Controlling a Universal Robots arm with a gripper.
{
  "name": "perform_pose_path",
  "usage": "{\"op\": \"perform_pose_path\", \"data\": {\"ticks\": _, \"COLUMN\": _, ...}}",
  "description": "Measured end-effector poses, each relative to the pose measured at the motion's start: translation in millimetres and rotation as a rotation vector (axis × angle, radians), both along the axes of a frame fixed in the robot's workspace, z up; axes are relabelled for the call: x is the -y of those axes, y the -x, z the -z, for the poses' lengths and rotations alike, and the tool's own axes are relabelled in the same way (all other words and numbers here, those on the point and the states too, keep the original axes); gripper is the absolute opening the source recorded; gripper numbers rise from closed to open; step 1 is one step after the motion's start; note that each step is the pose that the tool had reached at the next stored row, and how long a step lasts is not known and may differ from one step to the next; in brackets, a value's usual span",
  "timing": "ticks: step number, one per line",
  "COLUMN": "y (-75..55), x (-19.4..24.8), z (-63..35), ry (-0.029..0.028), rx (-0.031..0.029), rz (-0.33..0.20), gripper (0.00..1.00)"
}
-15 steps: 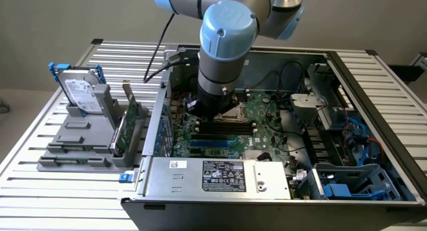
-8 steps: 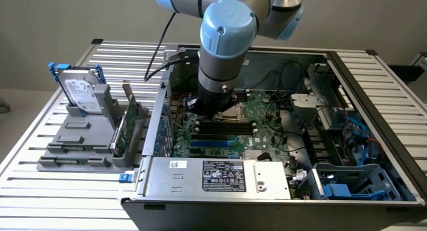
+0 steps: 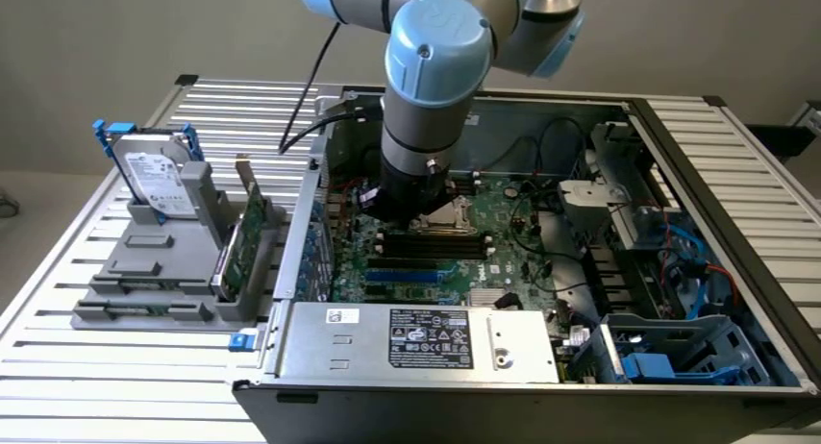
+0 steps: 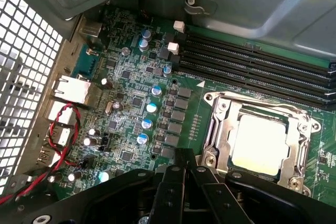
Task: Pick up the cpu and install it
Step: 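Install the second cpu locking lever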
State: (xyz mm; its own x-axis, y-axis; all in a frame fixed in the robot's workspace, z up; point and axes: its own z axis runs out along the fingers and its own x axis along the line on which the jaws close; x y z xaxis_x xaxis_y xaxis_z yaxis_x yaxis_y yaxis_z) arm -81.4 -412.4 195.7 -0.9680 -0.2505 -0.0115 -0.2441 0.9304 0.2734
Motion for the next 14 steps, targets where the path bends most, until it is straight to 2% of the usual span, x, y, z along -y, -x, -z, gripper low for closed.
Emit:
{"op": "perform_pose_path", "data": {"ticks": 5, "y": 0.1, "x": -1.3, "z": 0.0, "ry": 0.0135, "rx": -0.0003, "rz": 0.0, "gripper": 0.11}}
{"op": "perform_pose_path", "data": {"ticks": 7, "y": 0.0, "x": -2.4, "z": -0.1, "ry": 0.0157, "rx": -0.0004, "rz": 0.0, "gripper": 0.11}}
{"op": "perform_pose_path", "data": {"ticks": 11, "y": 0.0, "x": -5.2, "z": 0.0, "ry": 0.0167, "rx": -0.0003, "rz": -0.001, "gripper": 0.11}}
{"op": "perform_pose_path", "data": {"ticks": 14, "y": 0.0, "x": -5.5, "z": 0.1, "ry": 0.0194, "rx": -0.0003, "rz": -0.001, "gripper": 0.11}}
